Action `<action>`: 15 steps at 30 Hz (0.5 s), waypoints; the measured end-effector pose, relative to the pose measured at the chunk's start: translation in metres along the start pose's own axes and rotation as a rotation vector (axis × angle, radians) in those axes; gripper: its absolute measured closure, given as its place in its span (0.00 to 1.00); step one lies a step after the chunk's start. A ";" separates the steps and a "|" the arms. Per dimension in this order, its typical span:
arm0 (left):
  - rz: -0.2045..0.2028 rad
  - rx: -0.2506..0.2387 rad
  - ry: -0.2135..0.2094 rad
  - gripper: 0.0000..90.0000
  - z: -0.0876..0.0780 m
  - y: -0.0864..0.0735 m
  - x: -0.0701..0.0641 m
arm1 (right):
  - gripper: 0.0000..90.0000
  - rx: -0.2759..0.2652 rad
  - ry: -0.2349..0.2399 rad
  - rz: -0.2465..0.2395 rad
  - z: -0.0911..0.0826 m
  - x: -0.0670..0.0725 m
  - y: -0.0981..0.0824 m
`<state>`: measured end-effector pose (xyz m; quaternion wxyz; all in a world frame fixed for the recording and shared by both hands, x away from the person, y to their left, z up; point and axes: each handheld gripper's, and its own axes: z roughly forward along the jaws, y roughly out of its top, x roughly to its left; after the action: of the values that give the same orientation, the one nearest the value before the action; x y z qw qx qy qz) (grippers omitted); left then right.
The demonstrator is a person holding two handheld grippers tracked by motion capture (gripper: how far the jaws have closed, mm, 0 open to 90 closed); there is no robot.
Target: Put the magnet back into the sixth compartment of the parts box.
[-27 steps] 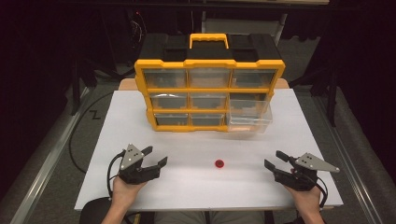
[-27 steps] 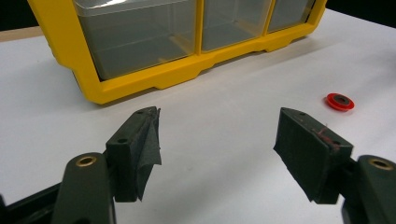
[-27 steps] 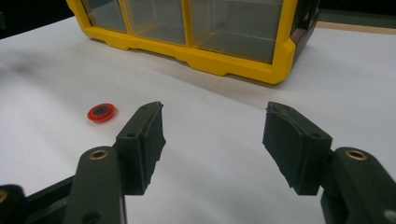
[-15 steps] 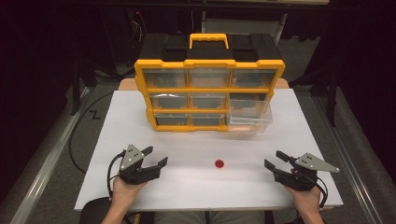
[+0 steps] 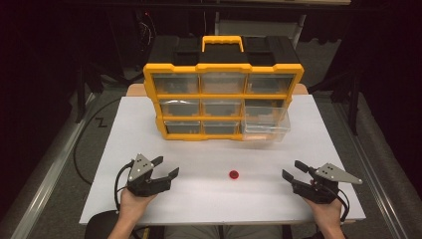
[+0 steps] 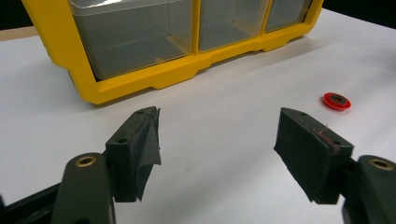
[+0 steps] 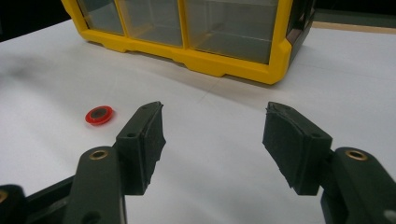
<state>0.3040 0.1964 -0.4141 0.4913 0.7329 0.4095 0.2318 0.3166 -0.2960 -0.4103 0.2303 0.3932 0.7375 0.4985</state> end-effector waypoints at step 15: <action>0.003 -0.001 -0.002 0.34 0.000 0.000 0.000 | 0.44 -0.003 0.012 0.003 0.001 0.002 0.001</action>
<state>0.3038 0.1960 -0.4142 0.4917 0.7335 0.4079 0.2321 0.3162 -0.2934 -0.4091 0.2258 0.3908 0.7375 0.5024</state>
